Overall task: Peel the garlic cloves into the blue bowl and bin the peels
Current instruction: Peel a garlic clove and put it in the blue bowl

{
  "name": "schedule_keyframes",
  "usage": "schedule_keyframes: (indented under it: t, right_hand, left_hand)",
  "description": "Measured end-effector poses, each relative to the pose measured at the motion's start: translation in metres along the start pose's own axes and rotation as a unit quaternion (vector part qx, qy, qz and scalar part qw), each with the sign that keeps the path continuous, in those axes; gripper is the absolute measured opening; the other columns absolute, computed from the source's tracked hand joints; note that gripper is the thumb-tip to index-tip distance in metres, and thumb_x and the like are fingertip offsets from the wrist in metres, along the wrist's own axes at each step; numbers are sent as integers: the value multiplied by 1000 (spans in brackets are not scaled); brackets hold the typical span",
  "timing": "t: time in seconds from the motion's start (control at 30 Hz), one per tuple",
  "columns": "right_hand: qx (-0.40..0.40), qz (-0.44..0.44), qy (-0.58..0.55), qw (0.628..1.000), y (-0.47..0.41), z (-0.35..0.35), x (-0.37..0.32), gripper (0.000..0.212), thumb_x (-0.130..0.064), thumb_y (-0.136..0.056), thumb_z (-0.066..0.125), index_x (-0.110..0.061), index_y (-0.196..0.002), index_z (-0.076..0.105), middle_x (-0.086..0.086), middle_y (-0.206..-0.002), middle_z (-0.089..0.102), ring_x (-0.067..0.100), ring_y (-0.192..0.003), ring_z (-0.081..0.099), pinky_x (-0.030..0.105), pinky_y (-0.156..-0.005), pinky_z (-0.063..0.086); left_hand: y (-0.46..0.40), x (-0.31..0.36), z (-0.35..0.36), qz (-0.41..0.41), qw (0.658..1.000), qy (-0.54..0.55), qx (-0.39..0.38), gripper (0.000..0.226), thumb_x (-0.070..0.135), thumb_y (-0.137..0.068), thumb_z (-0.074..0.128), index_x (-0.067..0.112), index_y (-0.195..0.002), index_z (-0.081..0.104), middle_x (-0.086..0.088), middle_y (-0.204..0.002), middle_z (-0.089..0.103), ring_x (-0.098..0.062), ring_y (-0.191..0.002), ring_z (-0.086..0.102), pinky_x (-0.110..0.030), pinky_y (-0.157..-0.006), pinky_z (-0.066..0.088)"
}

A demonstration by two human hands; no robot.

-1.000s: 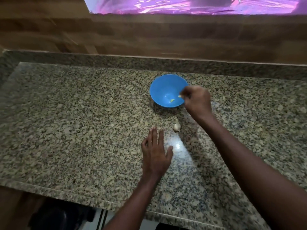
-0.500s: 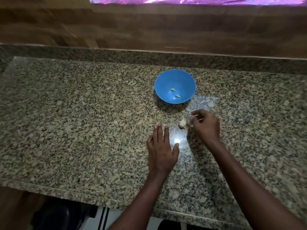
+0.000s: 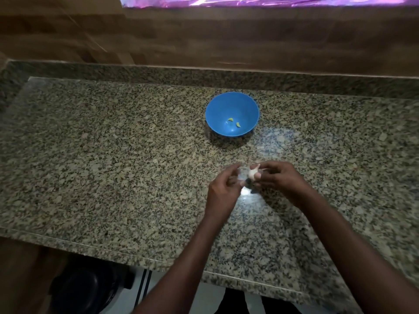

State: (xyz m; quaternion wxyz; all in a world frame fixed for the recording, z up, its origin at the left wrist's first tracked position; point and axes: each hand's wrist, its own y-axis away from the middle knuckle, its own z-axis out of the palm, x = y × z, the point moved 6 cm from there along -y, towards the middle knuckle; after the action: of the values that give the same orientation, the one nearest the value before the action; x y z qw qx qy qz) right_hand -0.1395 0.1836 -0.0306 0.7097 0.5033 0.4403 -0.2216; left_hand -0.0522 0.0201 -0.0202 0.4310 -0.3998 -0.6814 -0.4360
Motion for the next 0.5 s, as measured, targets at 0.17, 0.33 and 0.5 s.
schedule_keyframes:
  t: [0.17,0.33,0.5]
  right_hand:
    - [-1,8,-45,999,26,-25,7,34,-1,-76,78,8,-107,68,28,-100,74,31,-82,76,31,-74,63]
    - [2,8,-115,993,42,-39,7,26,3,-78,74,10,-103,67,26,-103,75,35,-90,75,30,-77,63]
    - [-1,16,-75,997,51,-40,1,22,5,-86,72,11,-107,68,24,-101,76,35,-86,76,30,-74,63]
  left_hand:
    - [6,23,26,-41,993,82,-75,28,6,-94,71,24,-113,79,-4,-105,77,-24,-87,74,-61,-77,61]
    - [8,28,38,-61,988,112,-87,23,0,-89,76,10,-109,77,-10,-105,77,-24,-91,74,-55,-89,61]
    - [15,36,45,-46,986,127,-100,28,-2,-88,76,4,-115,73,-5,-112,77,-19,-95,74,-36,-87,62]
